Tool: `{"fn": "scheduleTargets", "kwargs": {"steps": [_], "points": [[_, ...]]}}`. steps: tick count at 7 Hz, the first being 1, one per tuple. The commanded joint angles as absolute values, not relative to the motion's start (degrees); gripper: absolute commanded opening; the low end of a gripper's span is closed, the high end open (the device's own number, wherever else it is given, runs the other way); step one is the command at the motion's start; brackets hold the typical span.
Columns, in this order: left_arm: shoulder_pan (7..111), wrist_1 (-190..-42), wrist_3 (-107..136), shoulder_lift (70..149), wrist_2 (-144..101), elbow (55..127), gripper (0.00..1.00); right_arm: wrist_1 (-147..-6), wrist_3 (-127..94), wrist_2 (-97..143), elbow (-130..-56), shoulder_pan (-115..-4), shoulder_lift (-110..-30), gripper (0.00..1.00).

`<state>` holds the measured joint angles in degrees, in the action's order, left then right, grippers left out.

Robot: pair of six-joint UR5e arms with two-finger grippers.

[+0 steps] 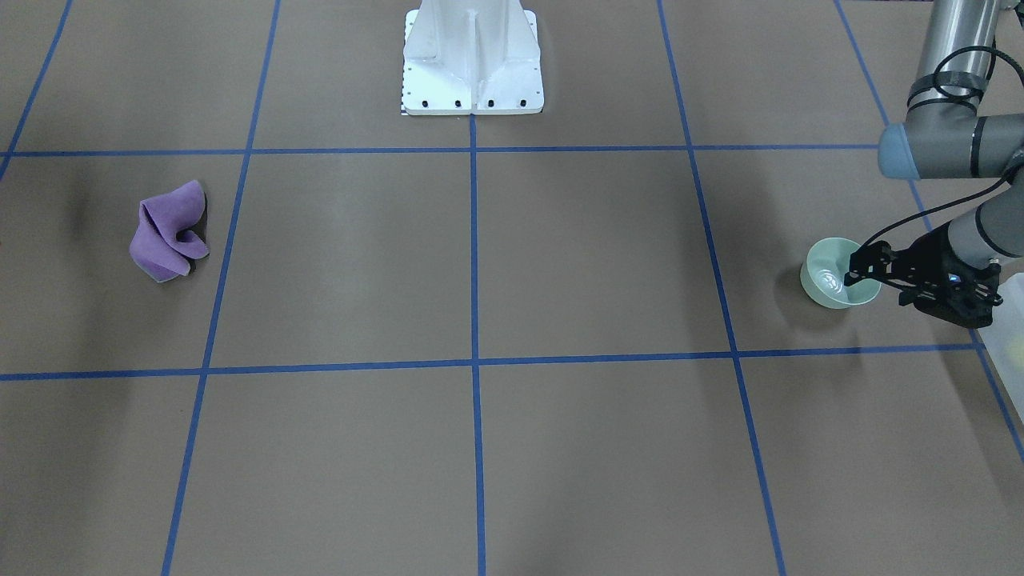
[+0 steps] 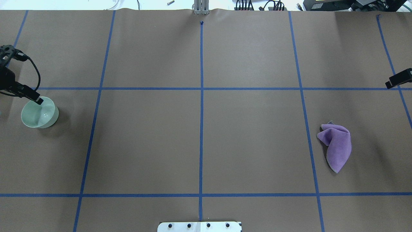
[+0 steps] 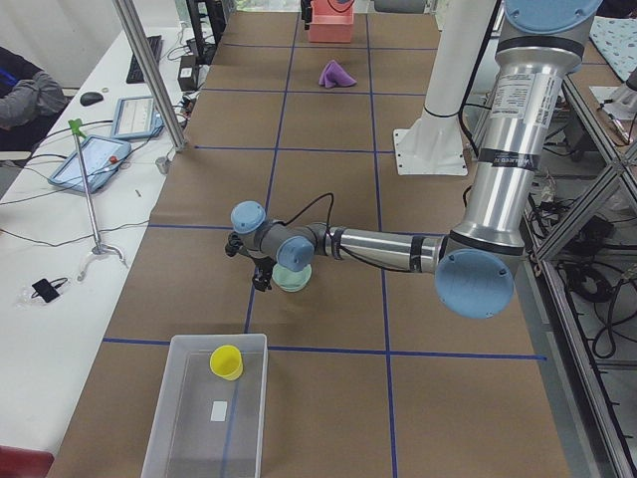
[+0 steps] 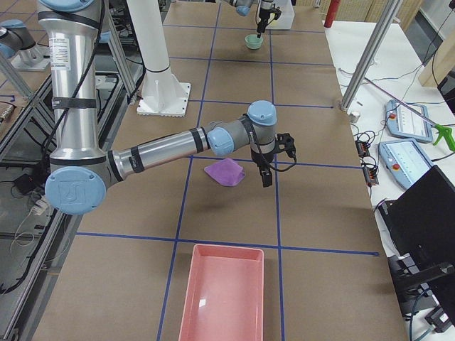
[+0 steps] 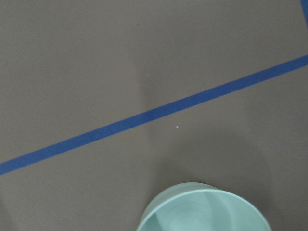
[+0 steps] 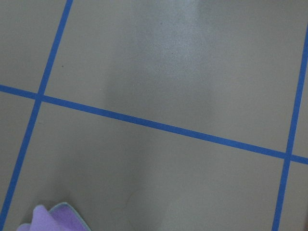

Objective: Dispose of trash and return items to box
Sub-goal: 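Lower the left gripper onto the pale green bowl rim and grasp it, then carry the green bowl with the left gripper into the clear box, release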

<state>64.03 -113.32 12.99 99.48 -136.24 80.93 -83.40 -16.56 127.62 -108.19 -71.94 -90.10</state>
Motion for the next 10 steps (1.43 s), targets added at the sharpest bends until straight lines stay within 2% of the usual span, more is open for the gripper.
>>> {"fn": "scheduleTargets", "kwargs": {"steps": [1,2,5,6,8,10], "points": [[62.41,-116.19,12.92,98.62,-136.23,79.98,0.43,-83.41,-16.52,127.62,-108.19,-71.89,-90.18,1.0],[62.4,-117.58,12.83,98.53,-136.32,80.33,0.0,-83.41,-16.52,127.62,-108.19,-71.89,-90.18,1.0],[64.15,-117.43,12.92,96.78,-139.28,84.87,0.0,-83.41,-16.52,127.71,-108.11,-71.55,-89.91,1.0],[70.77,-115.59,12.92,96.77,-143.48,87.43,0.0,-83.41,-16.52,127.71,-107.93,-71.54,-89.83,1.0],[79.76,-102.65,12.57,96.77,-145.46,96.28,0.0,-83.41,-16.61,127.62,-107.84,-71.54,-89.21,1.0],[90.13,-92.69,-1.06,97.64,-144.94,93.1,0.0,-83.41,-16.61,127.62,-107.75,-71.54,-89.21,1.0]]}}
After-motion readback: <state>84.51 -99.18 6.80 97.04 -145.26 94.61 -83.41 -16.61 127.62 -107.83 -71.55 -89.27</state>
